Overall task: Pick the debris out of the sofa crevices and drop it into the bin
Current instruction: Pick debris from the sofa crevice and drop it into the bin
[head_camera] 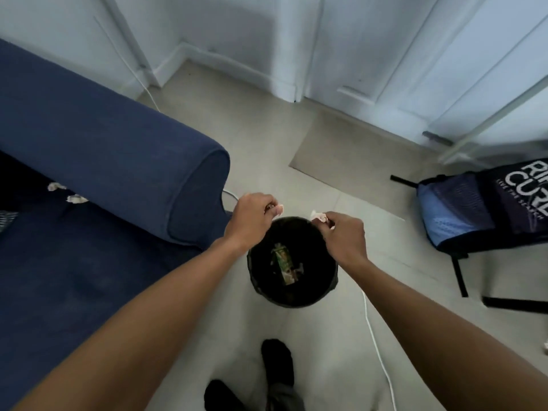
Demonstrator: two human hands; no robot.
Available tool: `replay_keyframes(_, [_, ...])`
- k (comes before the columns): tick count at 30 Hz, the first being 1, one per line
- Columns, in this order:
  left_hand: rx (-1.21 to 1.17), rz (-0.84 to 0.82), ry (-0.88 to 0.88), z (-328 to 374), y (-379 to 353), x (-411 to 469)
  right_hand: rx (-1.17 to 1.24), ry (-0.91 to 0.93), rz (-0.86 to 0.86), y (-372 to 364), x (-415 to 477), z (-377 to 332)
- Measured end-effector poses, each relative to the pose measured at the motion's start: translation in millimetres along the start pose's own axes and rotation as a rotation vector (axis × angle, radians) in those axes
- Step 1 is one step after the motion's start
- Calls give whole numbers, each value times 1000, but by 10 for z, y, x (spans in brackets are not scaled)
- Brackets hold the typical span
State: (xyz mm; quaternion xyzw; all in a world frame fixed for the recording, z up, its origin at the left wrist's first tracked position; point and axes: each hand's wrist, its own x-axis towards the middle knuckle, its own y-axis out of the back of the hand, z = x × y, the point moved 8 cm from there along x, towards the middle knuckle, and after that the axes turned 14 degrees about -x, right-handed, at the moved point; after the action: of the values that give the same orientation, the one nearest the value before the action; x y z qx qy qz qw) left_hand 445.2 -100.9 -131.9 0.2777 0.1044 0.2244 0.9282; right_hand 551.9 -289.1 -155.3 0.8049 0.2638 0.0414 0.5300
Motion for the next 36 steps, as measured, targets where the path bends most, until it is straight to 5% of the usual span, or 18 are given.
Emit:
replay_keyframes(16, [0, -68, 135, -857, -799, -428, -257, -149, -369, -1036, -363, 745])
replay_keyframes(25, [-9, -115, 182, -743, -837, -402, -281, -121, -305, -875, -296, 658])
replay_keyframes(29, [316, -254, 240, -765, -898, -438, -257, -124, -262, -787, -268, 629])
replay_keyframes(36, [369, -324, 267, -791, -792, -450, -272, -106, -232, -618, -227, 522])
